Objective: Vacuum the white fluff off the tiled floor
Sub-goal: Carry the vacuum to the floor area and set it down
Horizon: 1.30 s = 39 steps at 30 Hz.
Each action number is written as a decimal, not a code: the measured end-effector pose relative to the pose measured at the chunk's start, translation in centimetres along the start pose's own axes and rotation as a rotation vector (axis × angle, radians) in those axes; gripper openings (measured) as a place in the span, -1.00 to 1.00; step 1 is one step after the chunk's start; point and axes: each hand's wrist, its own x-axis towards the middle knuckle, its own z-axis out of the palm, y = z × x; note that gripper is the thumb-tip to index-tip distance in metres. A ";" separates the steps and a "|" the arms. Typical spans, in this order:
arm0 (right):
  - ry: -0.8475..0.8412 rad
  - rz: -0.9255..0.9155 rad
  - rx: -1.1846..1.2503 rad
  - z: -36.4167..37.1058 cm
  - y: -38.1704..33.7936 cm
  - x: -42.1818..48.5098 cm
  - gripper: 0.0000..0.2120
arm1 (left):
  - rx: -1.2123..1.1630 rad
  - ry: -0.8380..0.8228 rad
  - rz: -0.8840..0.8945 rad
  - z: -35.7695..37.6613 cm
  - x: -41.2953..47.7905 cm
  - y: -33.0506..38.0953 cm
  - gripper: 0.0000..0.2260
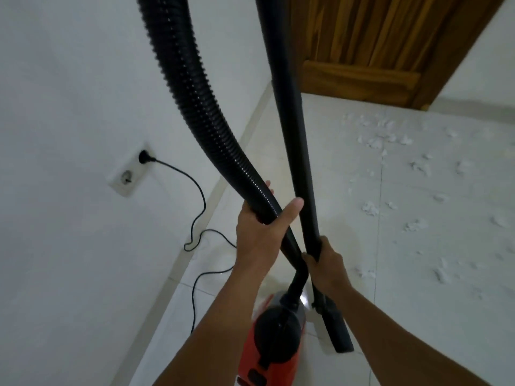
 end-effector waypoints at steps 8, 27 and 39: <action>-0.037 0.004 0.043 -0.2 -3.5 -1.9 -0.71 | 0.022 0.037 -0.110 3.2 1.5 4.6 -0.68; 0.053 -0.347 -0.064 -20.7 -29.6 -2.8 -0.54 | 0.339 0.188 -0.254 5.7 -0.6 7.9 -0.71; 0.080 -0.404 -0.076 -24.1 -29.0 -14.3 -0.88 | 0.657 -0.488 -0.467 -5.2 1.2 15.2 -0.67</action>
